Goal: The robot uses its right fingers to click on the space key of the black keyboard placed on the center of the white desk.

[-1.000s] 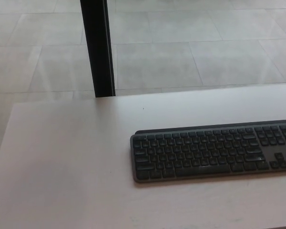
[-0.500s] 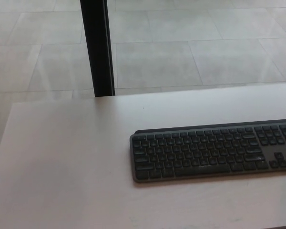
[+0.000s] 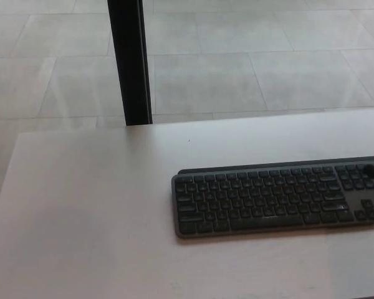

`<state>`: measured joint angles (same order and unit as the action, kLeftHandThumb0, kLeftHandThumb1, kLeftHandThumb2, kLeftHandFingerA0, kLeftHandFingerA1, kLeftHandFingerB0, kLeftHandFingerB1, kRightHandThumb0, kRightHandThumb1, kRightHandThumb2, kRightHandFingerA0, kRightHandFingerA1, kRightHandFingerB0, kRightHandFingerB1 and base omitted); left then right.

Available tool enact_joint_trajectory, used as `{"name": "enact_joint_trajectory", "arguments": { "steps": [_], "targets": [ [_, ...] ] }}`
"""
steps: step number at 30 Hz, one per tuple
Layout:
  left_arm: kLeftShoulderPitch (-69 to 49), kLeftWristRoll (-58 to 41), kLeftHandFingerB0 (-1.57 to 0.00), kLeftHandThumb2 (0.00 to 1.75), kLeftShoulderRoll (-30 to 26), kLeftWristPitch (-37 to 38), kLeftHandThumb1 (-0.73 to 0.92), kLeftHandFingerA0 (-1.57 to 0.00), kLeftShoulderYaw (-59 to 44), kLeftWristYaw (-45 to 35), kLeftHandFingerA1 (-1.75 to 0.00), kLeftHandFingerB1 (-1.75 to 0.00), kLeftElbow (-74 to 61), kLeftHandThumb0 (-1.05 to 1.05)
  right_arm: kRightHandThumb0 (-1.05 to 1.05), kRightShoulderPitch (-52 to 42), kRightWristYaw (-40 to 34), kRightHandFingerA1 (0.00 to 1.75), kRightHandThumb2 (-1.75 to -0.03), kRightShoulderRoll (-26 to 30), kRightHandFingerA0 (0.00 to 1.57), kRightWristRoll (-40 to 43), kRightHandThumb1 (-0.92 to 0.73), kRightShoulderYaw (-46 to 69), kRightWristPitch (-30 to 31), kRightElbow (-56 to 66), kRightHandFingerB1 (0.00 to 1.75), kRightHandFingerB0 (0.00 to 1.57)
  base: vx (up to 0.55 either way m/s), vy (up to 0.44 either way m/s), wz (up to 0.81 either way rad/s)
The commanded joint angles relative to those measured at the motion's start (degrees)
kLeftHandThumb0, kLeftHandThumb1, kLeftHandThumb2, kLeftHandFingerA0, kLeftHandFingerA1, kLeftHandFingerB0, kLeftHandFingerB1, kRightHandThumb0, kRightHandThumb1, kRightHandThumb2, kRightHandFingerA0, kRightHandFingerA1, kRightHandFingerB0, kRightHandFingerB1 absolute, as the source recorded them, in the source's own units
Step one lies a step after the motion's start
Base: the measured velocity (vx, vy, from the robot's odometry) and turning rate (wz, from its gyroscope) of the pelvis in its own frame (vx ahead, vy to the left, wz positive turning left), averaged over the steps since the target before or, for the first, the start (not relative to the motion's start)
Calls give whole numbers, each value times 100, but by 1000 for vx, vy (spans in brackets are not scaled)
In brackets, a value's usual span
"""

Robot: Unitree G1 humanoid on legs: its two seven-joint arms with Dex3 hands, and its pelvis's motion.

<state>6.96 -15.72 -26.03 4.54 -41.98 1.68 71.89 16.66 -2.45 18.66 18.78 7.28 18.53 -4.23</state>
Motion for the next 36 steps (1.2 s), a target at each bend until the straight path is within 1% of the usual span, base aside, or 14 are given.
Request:
{"name": "enact_joint_trajectory", "arguments": {
  "steps": [1, 2, 6, 9, 10, 17, 18, 19, 20, 21, 22, 27, 30, 36],
  "targets": [
    [-14, -203, -69, 57, -197, 33, 57, -80, -6, 89, -78, -61, 51, -46, -38, -136, 438, 68, -58, 70, 99, -520, -59, -492, 6, -75, 44, 64, 0, 0, 0],
    [-5, -219, -69, 57, -201, 24, 57, -81, -8, 103, -79, -62, 59, -46, -41, -137, 441, 112, -59, 117, 95, -646, -56, -610, 9, -77, 44, 61, 0, 0, 0],
    [-28, -215, -71, 57, -197, 81, 58, -80, 62, 110, -79, -63, 59, -47, -39, -152, 422, 87, -57, 243, 98, -1076, -56, -996, 80, -68, 43, 64, 0, 0, 0],
    [-36, -244, -71, 57, -202, 88, 57, -80, 91, 118, -84, -65, 60, -46, -42, -111, 497, 77, -59, 397, 90, -1529, -57, -1271, -592, -472, 44, 60, 0, 0, 0],
    [-37, -275, -73, 57, -212, 75, 57, -81, 75, 88, -84, -66, 65, -47, -41, -61, 489, 81, -88, 500, 81, -1792, -47, -1449, -870, -678, 59, 54, 0, 0, 0],
    [-70, -213, -70, 57, -205, 111, 58, -82, 155, 86, -81, -63, 71, -48, -46, 190, 397, 79, -88, 733, 82, -2412, -50, -1929, -1289, -1096, 59, 57, 0, 0, 0],
    [-70, -219, -71, 57, -192, 119, 57, -81, 153, 102, -81, -65, 72, -48, -43, 205, 369, 83, -59, 767, 86, -2495, -58, -1983, -1318, -1110, 43, 63, 0, 0, 0],
    [-67, -248, -70, 57, -180, 122, 57, -79, 130, 111, -79, -63, 65, -46, -41, 241, 341, 84, -90, 815, 80, -2635, -49, -2081, -1375, -1132, 60, 54, 0, 0, 0],
    [-69, -275, -70, 57, -172, 114, 57, -81, 112, 87, -81, -64, 55, -47, -42, 273, 348, 84, -90, 846, 80, -2715, -49, -2151, -1412, -1158, 59, 54, 0, 0, 0],
    [-70, -268, -70, 57, -174, 113, 57, -81, 120, 82, -81, -64, 57, -47, -42, 301, 327, 84, -90, 869, 80, -2801, -49, -2214, -1402, -1171, 59, 54, 0, 0, 0],
    [-57, -232, -71, 57, -193, 82, 58, -81, 152, 111, -82, -63, 69, -47, -40, 346, 251, 83, -58, 876, 87, -2932, -58, -2299, -1481, -1218, 43, 62, 0, 0, 0],
    [-44, -261, -71, 57, -185, 92, 58, -81, 129, 104, -79, -63, 62, -47, -40, 555, -39, 80, -59, 964, 91, -3604, -54, -2775, -1676, -1428, 44, 64, 0, 0, 0],
    [-17, -265, -72, 57, -172, 59, 58, -82, 123, 166, -80, -63, 78, -46, -42, 781, -263, 94, -58, 1069, 94, -4322, -60, -3340, -1909, -1540, 44, 65, 0, 0, 0],
    [-47, -225, -72, 57, -159, 110, 59, -81, 166, 103, -83, -64, 60, -47, -45, 964, -378, 99, -59, 1173, 94, -5055, -62, -3953, -1776, -1433, 42, 65, 0, 0, 0]
  ]
}}
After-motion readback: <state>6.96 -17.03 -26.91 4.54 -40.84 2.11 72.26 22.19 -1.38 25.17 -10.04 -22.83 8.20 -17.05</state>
